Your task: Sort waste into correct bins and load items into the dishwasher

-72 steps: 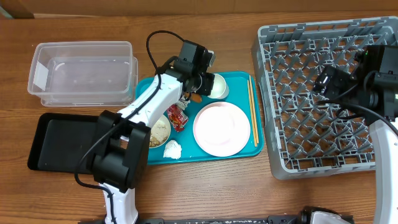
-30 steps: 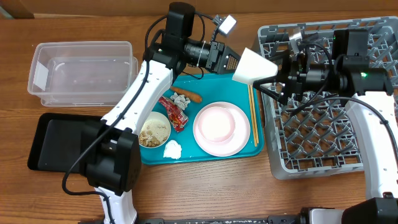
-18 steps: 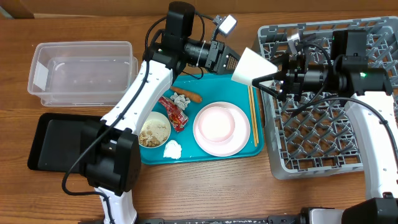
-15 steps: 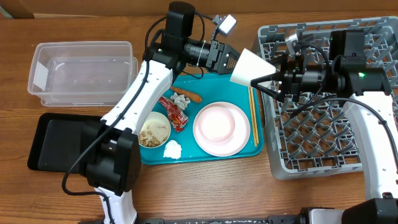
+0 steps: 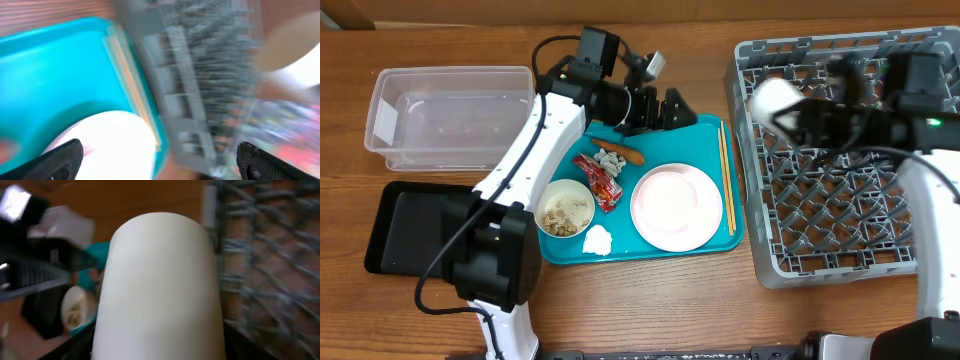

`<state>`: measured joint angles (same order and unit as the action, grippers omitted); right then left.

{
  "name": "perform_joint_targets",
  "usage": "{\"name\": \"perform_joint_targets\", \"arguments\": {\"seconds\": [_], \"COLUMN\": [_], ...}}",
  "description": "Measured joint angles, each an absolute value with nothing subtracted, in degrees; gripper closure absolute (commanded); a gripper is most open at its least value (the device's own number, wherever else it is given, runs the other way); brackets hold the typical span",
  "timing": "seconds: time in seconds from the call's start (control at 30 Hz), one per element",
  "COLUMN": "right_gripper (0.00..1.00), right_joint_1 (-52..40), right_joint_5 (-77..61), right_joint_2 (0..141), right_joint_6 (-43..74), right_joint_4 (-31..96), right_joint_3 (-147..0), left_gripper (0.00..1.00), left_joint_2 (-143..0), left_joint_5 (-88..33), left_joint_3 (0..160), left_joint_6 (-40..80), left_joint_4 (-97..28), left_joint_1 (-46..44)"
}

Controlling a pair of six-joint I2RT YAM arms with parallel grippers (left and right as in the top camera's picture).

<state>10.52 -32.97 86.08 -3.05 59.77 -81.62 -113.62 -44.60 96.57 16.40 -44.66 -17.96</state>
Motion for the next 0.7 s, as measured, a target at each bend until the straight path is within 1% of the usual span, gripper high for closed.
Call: {"name": "perform_joint_targets", "arguments": {"seconds": [0.07,0.17,0.37,0.47,0.53,0.7], "right_gripper": [0.49,0.48,0.48,0.47,0.45,0.44], "right_joint_1": [13.72,21.26,33.39,38.89,40.97,44.38], "right_joint_5": [-29.30,-22.11,-13.08,-10.20,-9.41,-8.16], "right_joint_2": [86.08,85.93,84.93,85.67,86.80,92.75], "right_joint_6": [-0.49,4.19,11.38,13.82,14.68,15.64], "right_joint_4": [63.02,68.62,73.65,74.19,74.65,76.44], "right_joint_3": [-83.15,-87.66,-90.32,-90.32,-90.35,-90.35], "left_gripper": [0.00,0.00,0.00,0.00,0.00,0.00], "left_joint_2": [-112.90,-110.06,-98.98,-94.02,-92.05,-91.68], "left_joint_5": [-38.28,-29.08,-12.38,-7.90,-6.31,-4.10], "left_joint_3": [96.57,96.57,96.57,96.60,96.66,96.82], "left_joint_6": [15.20,14.24,13.26,13.08,13.06,13.06], "left_joint_4": [-47.40,-50.50,-53.15,-53.43,-53.60,-55.55], "left_joint_1": [-16.84,-14.24,-10.61,-10.79,-10.87,-10.87]}}
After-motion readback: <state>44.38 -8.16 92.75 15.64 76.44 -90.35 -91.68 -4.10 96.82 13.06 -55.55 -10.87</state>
